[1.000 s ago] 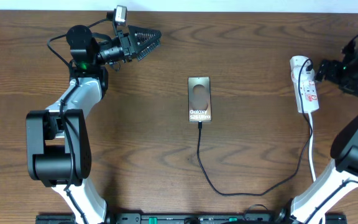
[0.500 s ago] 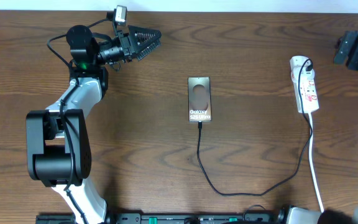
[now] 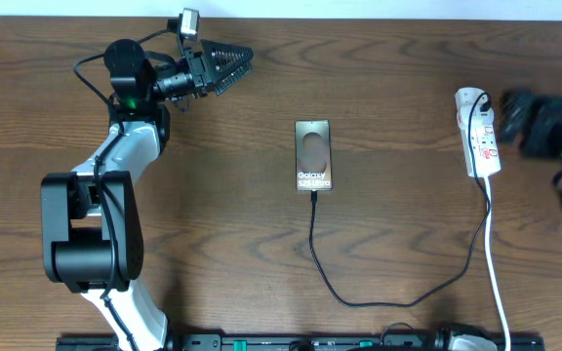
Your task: Plug charger to phone and switch on socket
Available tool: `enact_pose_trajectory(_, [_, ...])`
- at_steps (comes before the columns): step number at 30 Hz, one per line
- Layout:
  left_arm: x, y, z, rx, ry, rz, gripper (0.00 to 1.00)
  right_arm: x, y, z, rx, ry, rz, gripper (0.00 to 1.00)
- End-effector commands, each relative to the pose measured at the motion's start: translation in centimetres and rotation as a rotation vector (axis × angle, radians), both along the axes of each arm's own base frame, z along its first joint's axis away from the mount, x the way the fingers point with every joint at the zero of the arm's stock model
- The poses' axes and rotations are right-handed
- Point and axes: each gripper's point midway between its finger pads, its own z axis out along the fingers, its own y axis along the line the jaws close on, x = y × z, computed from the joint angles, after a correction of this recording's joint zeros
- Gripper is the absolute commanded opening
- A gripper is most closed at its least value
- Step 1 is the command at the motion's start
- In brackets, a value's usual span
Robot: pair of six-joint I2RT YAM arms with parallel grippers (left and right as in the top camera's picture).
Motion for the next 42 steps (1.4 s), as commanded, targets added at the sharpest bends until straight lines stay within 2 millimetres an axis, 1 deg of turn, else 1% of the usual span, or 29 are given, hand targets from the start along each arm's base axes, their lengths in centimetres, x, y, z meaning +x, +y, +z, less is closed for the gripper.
enact_pose_trajectory(1, [-0.1,0.1,1.0,0.003,-0.037,-0.001,0.93,-0.7,1.2,-4.9,-0.035,0.109,0.061,0.99])
enact_pose_trajectory(2, [-0.1,0.1,1.0,0.003,-0.037,-0.001,0.93,-1.2,1.8,-7.4,-0.034,0.132,0.082,0.99])
enact_pose_trajectory(3, [-0.1,0.1,1.0,0.003,-0.037,-0.001,0.93,-1.7,2.2,-9.2,-0.032,0.156,0.096,0.99])
enact_pose_trajectory(4, [-0.1,0.1,1.0,0.003,-0.037,-0.001,0.93,-2.0,2.4,-10.0,-0.031,0.17,0.103,0.99])
enact_pose_trajectory(6, [-0.1,0.1,1.0,0.003,-0.037,-0.001,0.93,-3.3,3.2,-13.3,-0.027,0.236,0.13,0.99])
enact_pose_trajectory(8, [-0.1,0.1,1.0,0.003,-0.037,-0.001,0.93,-4.5,3.7,-16.0,-0.025,0.292,0.149,0.99])
enact_pose_trajectory(10, [-0.1,0.1,1.0,0.003,-0.037,-0.001,0.93,-5.5,3.8,-18.5,-0.03,0.329,0.152,0.99])
enact_pose_trajectory(12, [-0.1,0.1,1.0,0.003,-0.037,-0.001,0.93,-5.4,3.7,-20.3,-0.033,0.315,0.15,0.99])
enact_pose_trajectory(13, [-0.1,0.1,1.0,0.003,-0.037,-0.001,0.93,-5.3,3.8,-21.8,-0.034,0.289,0.154,0.99])
enact_pose_trajectory(16, [-0.1,0.1,1.0,0.003,-0.037,-0.001,0.93,-4.8,4.7,-24.0,-0.033,0.212,0.192,0.99])
enact_pose_trajectory(21, [-0.1,0.1,1.0,0.003,-0.037,-0.001,0.93,-4.8,7.1,-26.6,0.011,0.042,0.293,0.99])
enact_pose_trajectory(24, [-0.1,0.1,1.0,0.003,-0.037,-0.001,0.93,-5.0,7.6,-27.8,0.024,-0.019,0.321,0.99])
enact_pose_trajectory(30, [-0.1,0.1,1.0,0.003,-0.037,-0.001,0.93,-6.5,8.9,-31.4,0.059,-0.089,0.386,0.99])
enact_pose_trajectory(32, [-0.1,0.1,1.0,0.003,-0.037,-0.001,0.93,-7.0,9.4,-32.3,0.075,-0.102,0.414,0.99])
enact_pose_trajectory(33, [-0.1,0.1,1.0,0.003,-0.037,-0.001,0.93,-7.1,9.6,-32.5,0.08,-0.113,0.424,0.99])
enact_pose_trajectory(35, [-0.1,0.1,1.0,0.003,-0.037,-0.001,0.93,-6.9,9.6,-31.9,0.078,-0.136,0.429,0.99])
enact_pose_trajectory(39, [-0.1,0.1,1.0,0.003,-0.037,-0.001,0.93,-7.0,9.8,-31.8,0.091,-0.14,0.432,0.99])
enact_pose_trajectory(42, [-0.1,0.1,1.0,0.003,-0.037,-0.001,0.93,-6.9,9.9,-31.3,0.101,-0.16,0.43,0.99])
